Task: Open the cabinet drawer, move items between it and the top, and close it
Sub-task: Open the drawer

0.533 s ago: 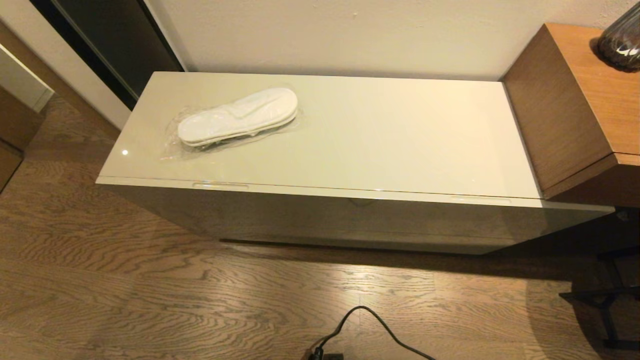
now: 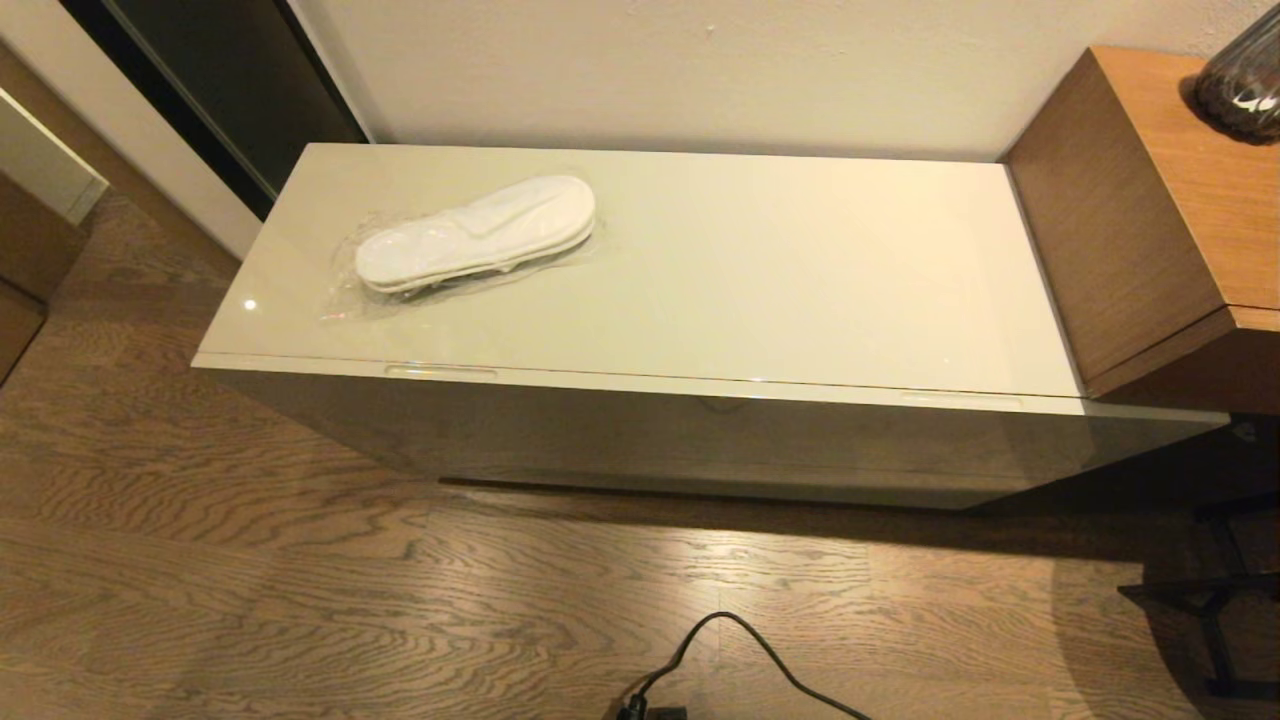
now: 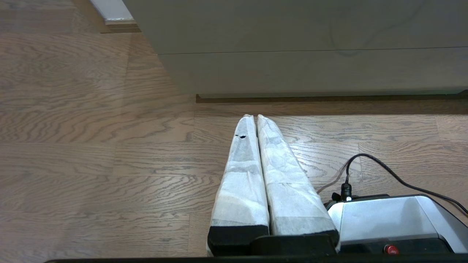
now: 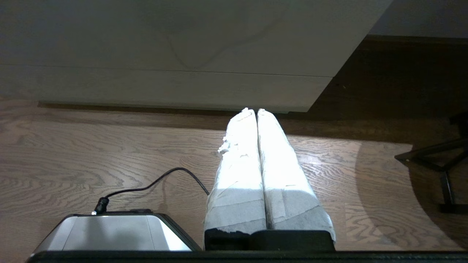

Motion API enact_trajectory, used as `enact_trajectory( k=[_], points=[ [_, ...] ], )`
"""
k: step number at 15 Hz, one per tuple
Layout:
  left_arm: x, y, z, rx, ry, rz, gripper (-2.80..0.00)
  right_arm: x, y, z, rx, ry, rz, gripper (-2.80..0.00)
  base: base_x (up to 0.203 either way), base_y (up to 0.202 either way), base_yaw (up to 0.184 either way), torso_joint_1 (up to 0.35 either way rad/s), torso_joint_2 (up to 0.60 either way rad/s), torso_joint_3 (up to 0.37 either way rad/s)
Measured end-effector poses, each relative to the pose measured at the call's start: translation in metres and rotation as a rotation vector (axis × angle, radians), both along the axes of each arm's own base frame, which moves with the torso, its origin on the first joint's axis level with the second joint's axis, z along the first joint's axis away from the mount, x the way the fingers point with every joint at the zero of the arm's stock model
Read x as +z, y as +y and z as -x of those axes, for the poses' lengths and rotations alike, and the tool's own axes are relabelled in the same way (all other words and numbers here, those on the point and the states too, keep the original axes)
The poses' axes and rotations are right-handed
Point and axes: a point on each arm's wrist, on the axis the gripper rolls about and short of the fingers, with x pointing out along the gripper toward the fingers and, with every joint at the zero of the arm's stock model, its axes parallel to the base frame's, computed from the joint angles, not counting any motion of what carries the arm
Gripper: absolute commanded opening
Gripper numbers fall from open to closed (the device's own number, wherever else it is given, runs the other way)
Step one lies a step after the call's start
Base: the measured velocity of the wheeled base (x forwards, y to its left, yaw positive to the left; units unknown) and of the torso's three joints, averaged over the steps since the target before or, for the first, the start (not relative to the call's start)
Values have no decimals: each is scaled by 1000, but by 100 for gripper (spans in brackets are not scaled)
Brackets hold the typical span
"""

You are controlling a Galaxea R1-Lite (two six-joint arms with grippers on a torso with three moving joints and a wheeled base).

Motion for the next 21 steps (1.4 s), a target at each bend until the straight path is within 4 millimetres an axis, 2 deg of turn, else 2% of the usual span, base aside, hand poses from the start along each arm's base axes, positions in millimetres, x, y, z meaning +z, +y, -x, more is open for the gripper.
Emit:
enact_trajectory(
  k=[21],
  points=[
    [0,0,0,0,0,0,-280,4,0,1,0,-14,32,-280,0,0,0,0,0,0]
  ],
)
